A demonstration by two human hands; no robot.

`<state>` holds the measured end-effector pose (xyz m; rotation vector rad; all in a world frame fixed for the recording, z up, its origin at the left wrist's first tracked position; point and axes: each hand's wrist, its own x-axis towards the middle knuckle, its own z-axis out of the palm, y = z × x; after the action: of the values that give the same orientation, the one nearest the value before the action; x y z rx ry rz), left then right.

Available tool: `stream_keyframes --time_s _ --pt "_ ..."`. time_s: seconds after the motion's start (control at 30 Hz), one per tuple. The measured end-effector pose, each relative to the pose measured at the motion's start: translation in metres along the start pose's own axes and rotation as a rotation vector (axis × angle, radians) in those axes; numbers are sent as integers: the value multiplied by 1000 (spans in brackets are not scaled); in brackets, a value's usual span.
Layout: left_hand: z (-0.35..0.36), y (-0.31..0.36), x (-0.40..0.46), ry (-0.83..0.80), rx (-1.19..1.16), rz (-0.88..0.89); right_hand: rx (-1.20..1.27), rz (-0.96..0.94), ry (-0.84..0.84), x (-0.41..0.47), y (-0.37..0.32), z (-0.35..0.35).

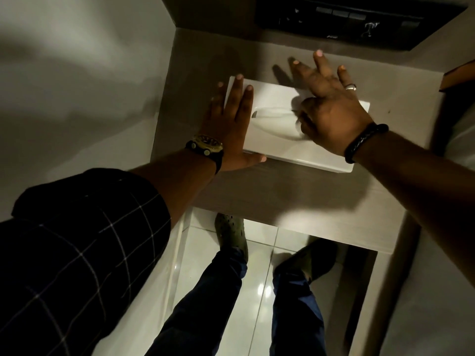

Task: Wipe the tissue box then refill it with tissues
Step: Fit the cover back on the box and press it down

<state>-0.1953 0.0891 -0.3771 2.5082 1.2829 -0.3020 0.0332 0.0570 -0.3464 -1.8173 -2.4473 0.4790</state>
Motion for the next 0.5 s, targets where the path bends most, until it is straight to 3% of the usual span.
stream_keyframes --time_s 0.1,0.27,0.5 --pt "0 0 0 -2 -2 -1 18 47 17 -3 0 1" --pt "0 -1 2 -6 13 -10 -101 62 -115 -9 4 5" --pt "2 -1 3 -9 29 -5 -220 -26 -220 4 0 -3"
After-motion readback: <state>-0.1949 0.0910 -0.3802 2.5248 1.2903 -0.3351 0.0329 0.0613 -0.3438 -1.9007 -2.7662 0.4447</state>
